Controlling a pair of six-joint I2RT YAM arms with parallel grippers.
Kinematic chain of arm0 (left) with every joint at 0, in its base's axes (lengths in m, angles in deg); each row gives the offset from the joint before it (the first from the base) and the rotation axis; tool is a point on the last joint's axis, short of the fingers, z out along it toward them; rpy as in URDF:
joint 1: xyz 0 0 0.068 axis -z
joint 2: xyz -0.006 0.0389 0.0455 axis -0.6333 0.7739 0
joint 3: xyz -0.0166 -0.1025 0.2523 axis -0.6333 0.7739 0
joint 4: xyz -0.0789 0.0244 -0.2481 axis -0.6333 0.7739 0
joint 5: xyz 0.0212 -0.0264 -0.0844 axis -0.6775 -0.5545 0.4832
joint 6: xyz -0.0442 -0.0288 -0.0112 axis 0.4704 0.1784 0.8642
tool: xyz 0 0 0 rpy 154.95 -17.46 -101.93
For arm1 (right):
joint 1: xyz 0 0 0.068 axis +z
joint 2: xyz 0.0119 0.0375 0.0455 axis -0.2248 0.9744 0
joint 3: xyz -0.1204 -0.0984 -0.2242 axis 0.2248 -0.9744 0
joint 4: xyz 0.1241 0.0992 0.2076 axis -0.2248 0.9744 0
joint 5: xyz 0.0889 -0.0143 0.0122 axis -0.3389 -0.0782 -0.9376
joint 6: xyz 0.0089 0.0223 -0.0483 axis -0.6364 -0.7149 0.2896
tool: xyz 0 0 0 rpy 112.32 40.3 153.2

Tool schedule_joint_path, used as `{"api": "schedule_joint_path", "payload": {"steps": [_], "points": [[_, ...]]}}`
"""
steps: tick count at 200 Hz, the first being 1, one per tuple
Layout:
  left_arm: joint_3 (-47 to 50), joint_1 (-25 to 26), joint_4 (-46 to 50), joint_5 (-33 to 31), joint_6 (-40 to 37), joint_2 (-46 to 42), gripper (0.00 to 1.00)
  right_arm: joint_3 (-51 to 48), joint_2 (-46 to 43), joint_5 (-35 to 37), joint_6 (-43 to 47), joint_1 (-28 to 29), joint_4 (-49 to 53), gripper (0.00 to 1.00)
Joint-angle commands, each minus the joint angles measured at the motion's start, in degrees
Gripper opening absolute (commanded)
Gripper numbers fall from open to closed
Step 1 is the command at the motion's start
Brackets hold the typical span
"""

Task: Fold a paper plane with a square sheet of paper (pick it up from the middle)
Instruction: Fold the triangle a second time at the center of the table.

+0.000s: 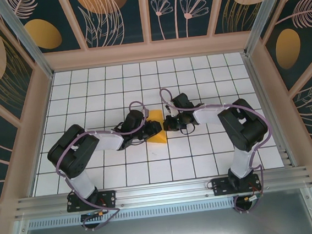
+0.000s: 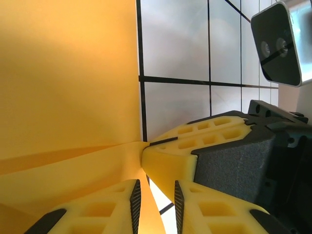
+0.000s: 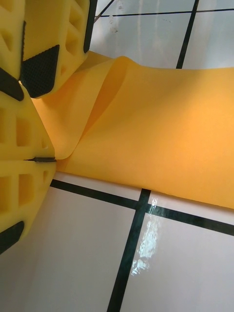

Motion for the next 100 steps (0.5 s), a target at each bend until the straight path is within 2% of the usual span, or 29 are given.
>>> {"api": "schedule_joint_path", "payload": {"steps": [1,100], "points": [[-0.57,0.38,1.40,-1.01,-1.31,1.07,0.28,-0.93,-1.17,0.66,-0.32,0.42,0.73,0.06],[0.06,0.33,2.57,-1.93,-1.47,1.44,0.23,-0.53,-0.24,0.24,-0.20,0.47,0.57,0.07]]}}
